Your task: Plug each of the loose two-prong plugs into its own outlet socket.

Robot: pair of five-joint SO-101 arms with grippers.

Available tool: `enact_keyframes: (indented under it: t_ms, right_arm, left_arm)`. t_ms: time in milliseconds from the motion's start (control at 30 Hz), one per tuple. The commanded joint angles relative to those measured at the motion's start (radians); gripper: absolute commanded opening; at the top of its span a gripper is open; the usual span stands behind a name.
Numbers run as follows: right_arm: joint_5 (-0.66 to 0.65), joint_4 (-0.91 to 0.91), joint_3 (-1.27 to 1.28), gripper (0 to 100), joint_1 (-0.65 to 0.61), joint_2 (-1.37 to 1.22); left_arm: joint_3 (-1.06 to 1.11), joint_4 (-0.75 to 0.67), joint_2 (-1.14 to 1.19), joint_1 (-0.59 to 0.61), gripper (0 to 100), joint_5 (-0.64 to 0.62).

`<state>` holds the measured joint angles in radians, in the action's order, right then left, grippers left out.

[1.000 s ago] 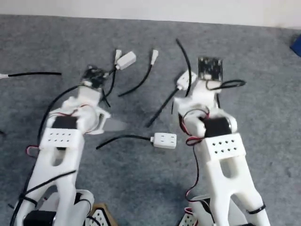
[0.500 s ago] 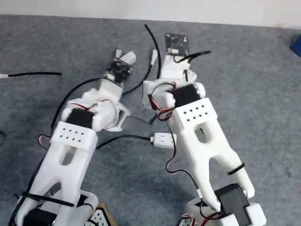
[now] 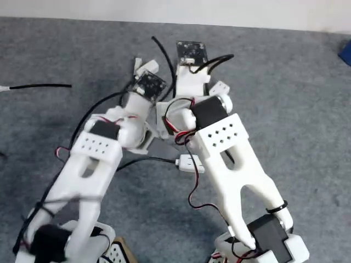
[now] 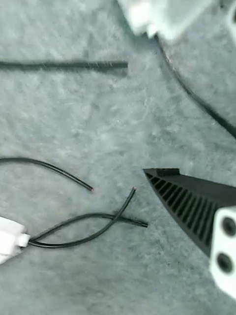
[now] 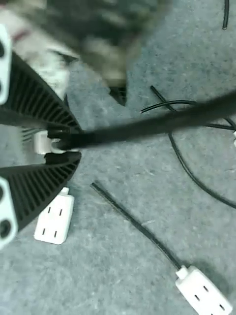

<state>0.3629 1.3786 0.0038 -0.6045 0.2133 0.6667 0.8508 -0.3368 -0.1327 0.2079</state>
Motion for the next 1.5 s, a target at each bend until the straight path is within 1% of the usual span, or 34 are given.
enact_keyframes:
  t_ms: [0, 333, 467, 600, 700, 867, 967, 1067, 1167, 1300, 1467]
  right_arm:
    - [-0.025, 0.019, -0.051, 0.8, -0.012, 0.005]
    - [-0.049, -0.007, -0.019, 0.8, 0.001, 0.001]
    - [-0.081, -0.073, 0.076, 0.8, 0.091, 0.001]
    - [-0.124, -0.093, 0.177, 0.8, 0.173, 0.001]
    - [-0.143, -0.084, 0.219, 0.8, 0.179, 0.004]
    - [-0.169, -0.001, 0.223, 0.8, 0.173, 0.008]
    - [-0.176, 0.001, 0.225, 0.8, 0.176, 0.013]
    - [-0.175, -0.031, 0.237, 0.8, 0.176, 0.012]
    - [-0.175, -0.094, 0.312, 0.8, 0.182, 0.013]
    - [-0.16, -0.162, 0.417, 0.8, 0.176, 0.015]
    - [-0.158, -0.162, 0.435, 0.8, 0.18, 0.019]
  left_arm:
    - [-0.091, -0.018, 0.082, 0.035, 52, -0.003]
    - [-0.105, -0.012, 0.105, 0.041, 52, -0.003]
    - [-0.102, 0.041, 0.105, 0.125, 52, -0.002]
    - [-0.047, 0.021, 0.105, 0.219, 52, -0.002]
    - [-0.025, -0.003, 0.105, 0.275, 52, -0.005]
    - [-0.021, 0.002, 0.105, 0.394, 52, -0.008]
    - [-0.021, -0.002, 0.107, 0.461, 52, -0.003]
    - [-0.021, -0.002, 0.105, 0.489, 52, -0.002]
    - [-0.021, -0.002, 0.105, 0.51, 52, 0.0]
    - [-0.022, -0.003, 0.11, 0.524, 52, 0.052]
    - [-0.027, -0.003, 0.113, 0.526, 52, 0.054]
